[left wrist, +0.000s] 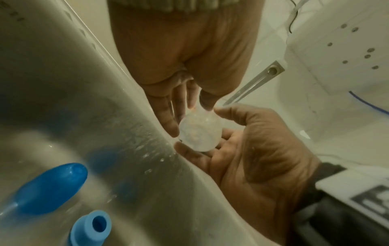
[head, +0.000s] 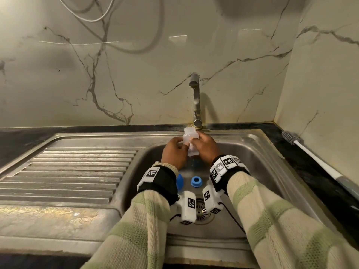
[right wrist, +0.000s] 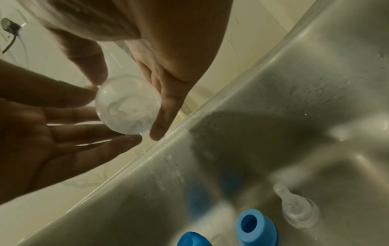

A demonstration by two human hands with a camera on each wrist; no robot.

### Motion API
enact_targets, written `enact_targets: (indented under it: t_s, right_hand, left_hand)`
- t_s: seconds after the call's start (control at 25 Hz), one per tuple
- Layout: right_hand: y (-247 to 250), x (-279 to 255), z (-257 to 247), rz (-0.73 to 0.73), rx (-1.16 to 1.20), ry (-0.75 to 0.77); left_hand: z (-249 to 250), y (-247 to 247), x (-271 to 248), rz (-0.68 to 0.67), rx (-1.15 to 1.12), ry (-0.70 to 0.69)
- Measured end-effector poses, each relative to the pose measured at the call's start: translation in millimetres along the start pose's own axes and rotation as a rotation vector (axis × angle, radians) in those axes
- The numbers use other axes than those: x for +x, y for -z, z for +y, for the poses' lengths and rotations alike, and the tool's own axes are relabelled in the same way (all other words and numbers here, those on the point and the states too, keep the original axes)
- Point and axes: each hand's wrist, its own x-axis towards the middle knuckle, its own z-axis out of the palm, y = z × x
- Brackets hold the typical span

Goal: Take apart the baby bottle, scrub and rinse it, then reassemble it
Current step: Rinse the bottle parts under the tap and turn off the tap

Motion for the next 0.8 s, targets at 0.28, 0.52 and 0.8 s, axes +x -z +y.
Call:
enact_targets:
  t_s: [0.28, 0.52, 0.8]
  right_hand:
    - [-2.1, 3.9, 5.7, 0.098, -0.030, -0.021]
    - [5.0, 5.5, 2.3, 0.085, 0.219, -0.121]
    - [-0.5, 6.1, 7.8, 0.152, -0.034, -0.003]
  left_hand:
    - [-4.3, -9.2, 3.6, 0.001, -0.036, -0.110]
    - [-6.4, -10.6, 8.0, -0.027, -0.057, -0.188]
    - [-12.1, -11.5, 15.0, 0.005, -0.092, -0.171]
